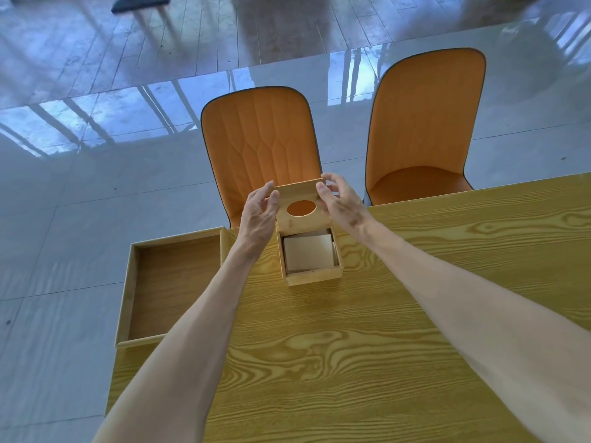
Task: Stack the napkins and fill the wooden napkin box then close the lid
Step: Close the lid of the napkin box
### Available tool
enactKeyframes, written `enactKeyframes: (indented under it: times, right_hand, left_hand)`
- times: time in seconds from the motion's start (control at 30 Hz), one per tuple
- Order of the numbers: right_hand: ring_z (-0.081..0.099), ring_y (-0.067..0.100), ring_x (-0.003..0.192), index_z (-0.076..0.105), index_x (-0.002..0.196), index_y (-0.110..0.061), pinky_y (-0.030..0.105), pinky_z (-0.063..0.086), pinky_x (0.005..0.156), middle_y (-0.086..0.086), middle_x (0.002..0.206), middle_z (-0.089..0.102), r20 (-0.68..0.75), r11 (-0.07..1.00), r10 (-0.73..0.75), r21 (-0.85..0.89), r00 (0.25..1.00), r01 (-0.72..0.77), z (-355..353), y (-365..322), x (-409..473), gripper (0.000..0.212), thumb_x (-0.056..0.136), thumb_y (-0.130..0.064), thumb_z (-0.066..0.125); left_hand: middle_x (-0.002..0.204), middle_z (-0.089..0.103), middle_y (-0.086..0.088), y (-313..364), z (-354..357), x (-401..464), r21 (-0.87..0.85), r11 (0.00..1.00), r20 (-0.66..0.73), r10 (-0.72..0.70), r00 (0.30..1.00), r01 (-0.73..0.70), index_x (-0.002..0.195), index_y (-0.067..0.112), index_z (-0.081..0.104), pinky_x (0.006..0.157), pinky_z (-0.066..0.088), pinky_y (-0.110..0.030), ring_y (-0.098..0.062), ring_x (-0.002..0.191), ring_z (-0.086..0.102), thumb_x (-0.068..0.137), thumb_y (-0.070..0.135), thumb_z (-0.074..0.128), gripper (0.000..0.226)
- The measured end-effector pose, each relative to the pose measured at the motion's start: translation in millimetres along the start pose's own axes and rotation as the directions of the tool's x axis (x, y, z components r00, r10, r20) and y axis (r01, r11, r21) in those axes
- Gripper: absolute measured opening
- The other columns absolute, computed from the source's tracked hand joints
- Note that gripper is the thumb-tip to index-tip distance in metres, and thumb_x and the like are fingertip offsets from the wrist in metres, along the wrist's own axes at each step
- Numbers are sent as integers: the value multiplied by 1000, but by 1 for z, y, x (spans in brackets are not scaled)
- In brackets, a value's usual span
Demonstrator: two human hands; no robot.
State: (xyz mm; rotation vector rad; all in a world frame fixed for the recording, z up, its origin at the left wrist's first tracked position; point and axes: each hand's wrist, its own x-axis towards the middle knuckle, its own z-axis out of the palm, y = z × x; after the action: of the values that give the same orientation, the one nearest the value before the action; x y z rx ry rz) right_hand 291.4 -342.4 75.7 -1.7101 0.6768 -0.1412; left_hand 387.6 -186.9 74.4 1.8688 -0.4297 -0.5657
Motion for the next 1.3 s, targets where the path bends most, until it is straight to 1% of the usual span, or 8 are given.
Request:
enactKeyframes:
  times: [0.27,0.5,0.6,0.8,0.9,1.07,1.2,1.3]
  right_hand:
    - [70,10,93,53,123,-14,30,60,74,8,119,64,-99,994,-28,104,995,38,-6,9,-23,40,102,-46,42]
    - [63,11,103,66,110,-13,16,52,87,-7,104,67,-174,998,-53,24,983,59,-10,26,-44,35,96,-44,56]
    - [61,13,111,63,119,-14,22,49,94,3,122,66,-158,998,-7,61,987,17,-8,32,-50,40,95,-46,58]
    - [54,15,124,51,139,-20,30,44,103,4,142,56,-93,992,85,99,992,-75,-4,46,-67,55,94,-51,54]
    - [50,21,133,43,146,-17,45,42,112,7,147,51,-55,987,120,110,991,-113,-3,53,-76,61,95,-47,54]
    - [51,22,132,44,146,-11,46,44,110,10,147,50,-26,982,174,84,984,-171,-2,66,-87,62,93,-41,58]
    - [59,17,123,55,137,-11,43,48,106,2,135,62,-43,985,168,51,985,-166,1,71,-90,52,92,-36,61]
    - [67,5,97,74,104,-42,41,53,99,-28,90,72,-50,989,150,21,987,-149,2,75,-91,22,94,-30,60]
  left_hand:
    - [117,69,-4,7,0,-33,-155,988,-101,-18,995,2,127,12,63,99,51,-29,-15,109,65,103,25,49,31]
    - [101,69,11,-5,6,-54,-212,976,-220,-91,971,44,121,16,67,68,45,2,18,82,63,93,27,66,30]
    - [108,68,12,-9,6,-60,-253,963,-201,-149,968,96,123,20,66,69,47,-2,15,89,62,93,30,67,32]
    - [142,55,1,-26,5,-75,-342,887,-36,-341,939,309,142,22,52,113,38,-42,-17,130,50,93,40,64,53]
    - [142,57,-2,-34,5,-85,-380,842,67,-388,919,384,144,19,51,114,38,-43,-23,131,52,96,36,60,51]
    - [137,62,-6,-49,8,-95,-415,811,90,-414,906,412,143,10,50,113,40,-38,-19,127,57,98,22,60,48]
    - [132,65,-4,-60,11,-98,-396,826,51,-417,908,402,139,9,55,109,44,-32,-16,120,61,96,19,62,45]
    - [113,71,8,-67,14,-97,-388,831,21,-425,905,399,136,10,59,93,52,-20,-3,101,68,94,17,66,43]
